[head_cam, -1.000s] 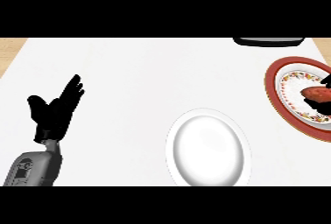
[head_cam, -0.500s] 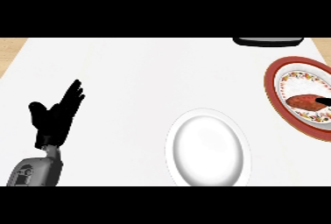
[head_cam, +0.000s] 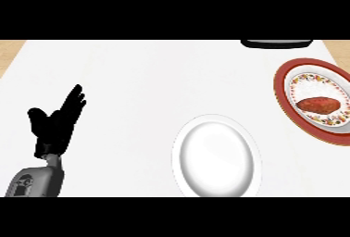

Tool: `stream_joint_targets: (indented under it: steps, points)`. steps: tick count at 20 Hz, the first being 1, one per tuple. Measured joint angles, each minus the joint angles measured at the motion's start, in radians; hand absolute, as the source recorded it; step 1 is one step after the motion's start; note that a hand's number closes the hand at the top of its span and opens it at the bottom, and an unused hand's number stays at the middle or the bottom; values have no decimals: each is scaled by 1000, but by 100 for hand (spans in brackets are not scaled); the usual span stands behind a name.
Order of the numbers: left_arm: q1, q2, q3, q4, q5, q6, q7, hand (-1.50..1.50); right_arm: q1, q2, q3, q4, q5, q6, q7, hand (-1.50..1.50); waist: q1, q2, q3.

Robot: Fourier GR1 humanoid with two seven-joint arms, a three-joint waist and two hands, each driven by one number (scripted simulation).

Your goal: Pick the sweet potato from the plate and place it in the plate

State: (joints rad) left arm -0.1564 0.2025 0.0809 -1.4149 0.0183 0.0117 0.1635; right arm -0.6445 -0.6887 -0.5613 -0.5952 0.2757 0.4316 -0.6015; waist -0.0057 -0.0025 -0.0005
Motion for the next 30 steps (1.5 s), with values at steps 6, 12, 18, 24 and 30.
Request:
stream_joint_targets:
  steps: [6, 12, 18, 24, 30]
  points:
    - [8, -2, -6, -26, 1, -9, 17, 0, -2, -60, -35, 72, -95, 167, 110, -150, 8, 2, 1]
    - [0, 0, 2, -21, 1, -19, 13, 0, 14, -131, -37, 149, -121, 177, 69, -150, 19, 8, 2]
    - [-19, -3, 5, 0, 0, -25, 6, 0, 37, -182, -23, 208, -121, 159, 16, -150, 25, 11, 3]
    - [-19, -12, 1, -1, -3, -28, 2, 0, 50, -221, -11, 257, -120, 137, -17, -150, 31, 14, 4]
    - [-24, -10, 4, -12, 2, -33, 17, 0, 83, -258, 17, 283, -99, 116, -58, -150, 33, 15, 5]
